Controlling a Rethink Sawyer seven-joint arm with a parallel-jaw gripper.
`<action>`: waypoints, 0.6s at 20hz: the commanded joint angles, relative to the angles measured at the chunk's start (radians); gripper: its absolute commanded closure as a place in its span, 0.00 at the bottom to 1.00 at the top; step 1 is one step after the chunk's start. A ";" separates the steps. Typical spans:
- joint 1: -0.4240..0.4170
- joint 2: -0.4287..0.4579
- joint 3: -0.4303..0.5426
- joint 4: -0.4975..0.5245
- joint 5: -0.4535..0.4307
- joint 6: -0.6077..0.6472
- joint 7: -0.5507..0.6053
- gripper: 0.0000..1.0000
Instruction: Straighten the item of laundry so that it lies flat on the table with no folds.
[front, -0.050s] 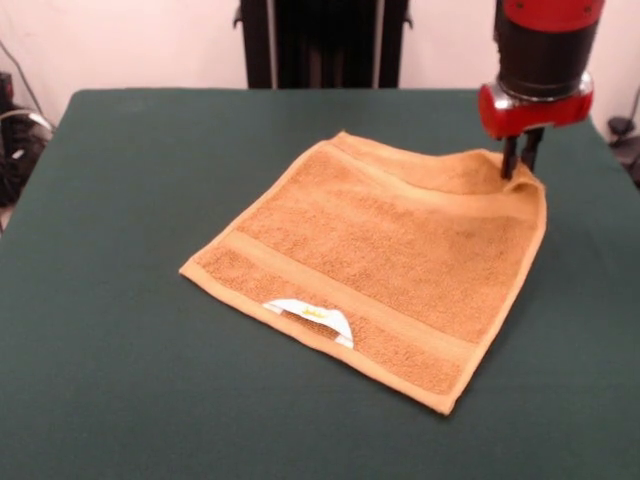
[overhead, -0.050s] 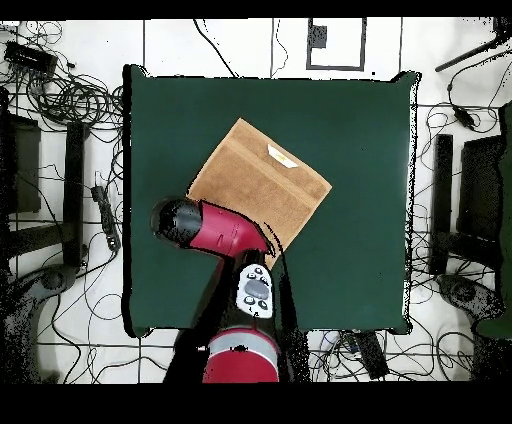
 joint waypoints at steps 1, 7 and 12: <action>0.031 0.042 -0.029 -0.011 0.022 0.115 0.333 1.00; 0.039 0.042 -0.047 -0.013 -0.007 0.099 0.320 0.00; 0.050 0.046 -0.065 -0.025 -0.009 0.120 0.330 0.00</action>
